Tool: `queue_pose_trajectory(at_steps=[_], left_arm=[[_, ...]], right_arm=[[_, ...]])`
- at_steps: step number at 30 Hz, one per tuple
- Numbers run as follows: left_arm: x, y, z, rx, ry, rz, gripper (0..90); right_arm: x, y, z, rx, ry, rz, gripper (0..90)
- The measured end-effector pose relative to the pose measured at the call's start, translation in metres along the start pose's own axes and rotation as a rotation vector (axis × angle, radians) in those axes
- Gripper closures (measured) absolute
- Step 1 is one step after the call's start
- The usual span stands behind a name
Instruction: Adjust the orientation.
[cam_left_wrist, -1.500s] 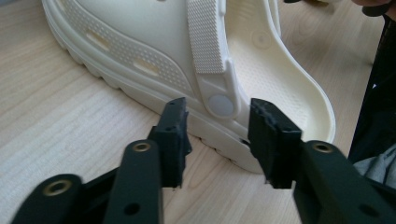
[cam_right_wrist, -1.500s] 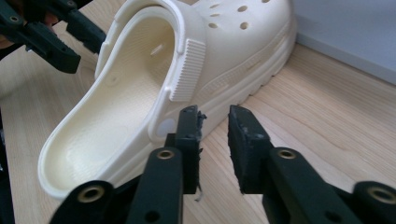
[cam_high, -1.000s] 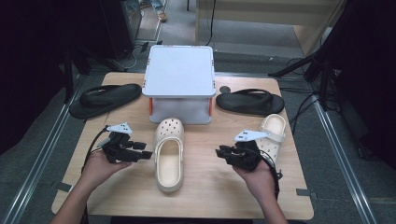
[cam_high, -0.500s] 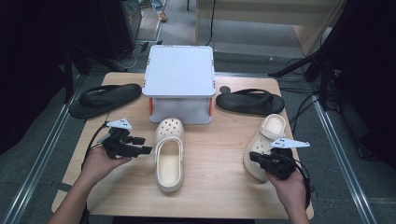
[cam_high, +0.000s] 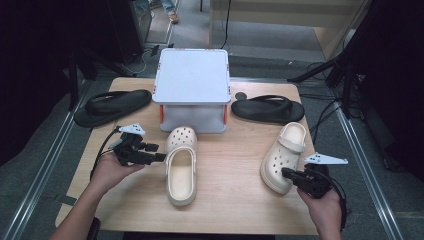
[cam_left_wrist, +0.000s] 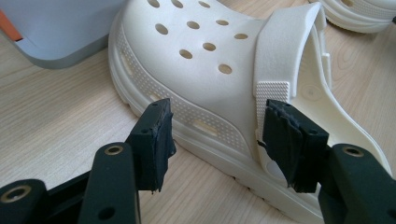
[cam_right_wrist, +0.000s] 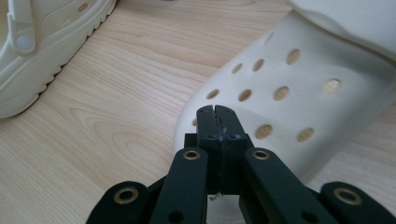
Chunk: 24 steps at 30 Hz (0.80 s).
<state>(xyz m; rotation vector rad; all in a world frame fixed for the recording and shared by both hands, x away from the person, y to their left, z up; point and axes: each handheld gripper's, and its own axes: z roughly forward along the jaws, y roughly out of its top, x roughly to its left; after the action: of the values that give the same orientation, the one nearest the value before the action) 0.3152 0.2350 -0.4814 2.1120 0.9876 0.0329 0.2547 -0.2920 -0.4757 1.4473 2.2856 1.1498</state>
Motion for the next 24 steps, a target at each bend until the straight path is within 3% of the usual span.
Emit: queue_pose_trajectory(at_steps=[7, 14, 24], left_arm=[[0.001, 0.002, 0.0, -0.016, -0.001, -0.004, 43.1], [0.002, 0.004, 0.003, -0.005, -0.002, 0.001, 43.1], [0.002, 0.005, 0.004, -0.001, -0.005, 0.003, 43.1]], right_arm=[[-0.016, -0.009, -0.008, -0.01, -0.016, 0.038, 90.0], [-0.022, -0.015, -0.014, -0.008, -0.052, 0.047, 90.0], [-0.034, -0.023, -0.011, 0.044, -0.083, 0.064, 90.0]])
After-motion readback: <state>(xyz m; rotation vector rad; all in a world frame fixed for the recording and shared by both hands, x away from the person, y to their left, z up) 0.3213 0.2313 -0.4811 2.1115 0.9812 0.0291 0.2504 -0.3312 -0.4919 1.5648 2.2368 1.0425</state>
